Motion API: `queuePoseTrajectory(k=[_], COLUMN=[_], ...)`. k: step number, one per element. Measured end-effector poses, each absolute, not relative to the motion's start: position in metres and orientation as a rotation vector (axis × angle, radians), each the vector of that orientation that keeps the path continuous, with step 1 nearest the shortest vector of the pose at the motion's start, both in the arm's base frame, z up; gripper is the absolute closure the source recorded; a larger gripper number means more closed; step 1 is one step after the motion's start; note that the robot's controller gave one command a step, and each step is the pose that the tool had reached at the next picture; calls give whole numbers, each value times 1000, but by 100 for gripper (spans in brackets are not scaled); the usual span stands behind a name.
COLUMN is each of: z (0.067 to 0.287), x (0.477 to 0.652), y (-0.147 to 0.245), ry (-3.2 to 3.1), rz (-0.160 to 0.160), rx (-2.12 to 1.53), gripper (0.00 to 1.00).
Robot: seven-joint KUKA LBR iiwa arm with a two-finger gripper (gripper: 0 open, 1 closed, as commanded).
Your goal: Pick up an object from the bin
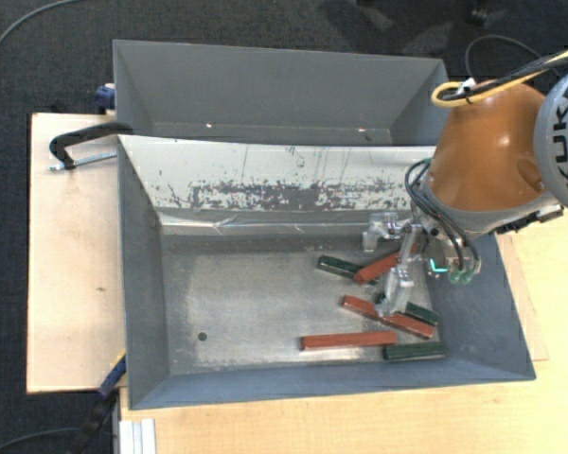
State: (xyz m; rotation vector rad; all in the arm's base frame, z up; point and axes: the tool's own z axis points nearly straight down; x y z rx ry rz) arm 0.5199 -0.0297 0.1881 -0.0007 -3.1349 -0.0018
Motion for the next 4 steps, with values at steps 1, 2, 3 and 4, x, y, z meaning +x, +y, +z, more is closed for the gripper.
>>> queuePoseTrajectory(k=[1, 2, 3, 4], z=[68, 71, 71, 73], x=[494, 500, 496, 498], y=[-85, -138, -47, -46], ry=[-3137, -3128, -3142, -3144], rz=[-1, 2, -3, -1], rx=[159, -354, 137, 137], gripper=[0, 0, 0, 0])
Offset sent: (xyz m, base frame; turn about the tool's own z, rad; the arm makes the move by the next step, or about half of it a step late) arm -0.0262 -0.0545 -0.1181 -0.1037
